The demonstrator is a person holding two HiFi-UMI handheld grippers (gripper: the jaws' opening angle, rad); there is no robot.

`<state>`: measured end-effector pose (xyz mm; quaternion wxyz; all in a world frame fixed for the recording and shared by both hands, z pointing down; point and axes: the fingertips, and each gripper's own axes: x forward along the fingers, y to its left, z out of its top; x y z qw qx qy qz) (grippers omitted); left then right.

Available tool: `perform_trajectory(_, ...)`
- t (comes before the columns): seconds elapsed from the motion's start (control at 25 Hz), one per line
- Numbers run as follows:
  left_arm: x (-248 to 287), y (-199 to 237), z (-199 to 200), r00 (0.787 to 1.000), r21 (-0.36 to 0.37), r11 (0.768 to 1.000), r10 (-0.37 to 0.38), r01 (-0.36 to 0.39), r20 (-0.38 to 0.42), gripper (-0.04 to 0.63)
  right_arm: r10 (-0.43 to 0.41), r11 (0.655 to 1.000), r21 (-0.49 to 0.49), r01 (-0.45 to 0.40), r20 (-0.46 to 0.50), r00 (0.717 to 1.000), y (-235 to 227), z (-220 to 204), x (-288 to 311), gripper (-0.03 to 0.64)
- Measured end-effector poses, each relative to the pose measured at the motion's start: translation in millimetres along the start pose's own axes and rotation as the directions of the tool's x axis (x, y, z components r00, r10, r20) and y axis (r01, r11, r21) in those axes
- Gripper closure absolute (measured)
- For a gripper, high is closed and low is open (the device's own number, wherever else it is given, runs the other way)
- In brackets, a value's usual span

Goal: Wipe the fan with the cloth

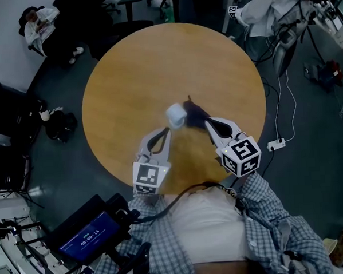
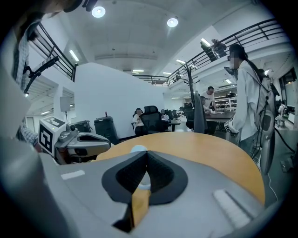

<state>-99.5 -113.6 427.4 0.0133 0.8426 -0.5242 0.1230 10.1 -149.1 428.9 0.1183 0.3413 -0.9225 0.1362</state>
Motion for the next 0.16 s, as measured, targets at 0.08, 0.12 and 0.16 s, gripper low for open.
perform_trajectory(0.08,-0.3,0.8,-0.8,1.000,0.001,1.000,0.003,-0.003,-0.001,0.595,0.003,1.000,-0.001,-0.003,0.000,1.000,0.6,-0.4,1.0,0.614)
perform_trajectory(0.12,-0.5,1.2,-1.3,1.000,0.001,1.000,0.004,-0.004,-0.002,0.595,0.005,1.000,-0.001,-0.005,0.000,1.000,0.9,-0.7,1.5,0.614)
perform_trajectory(0.16,-0.8,1.6,-1.7,1.000,0.001,1.000,0.005,-0.005,-0.003,0.595,0.006,1.000,-0.001,-0.006,-0.001,1.000,1.1,-1.0,1.9,0.614)
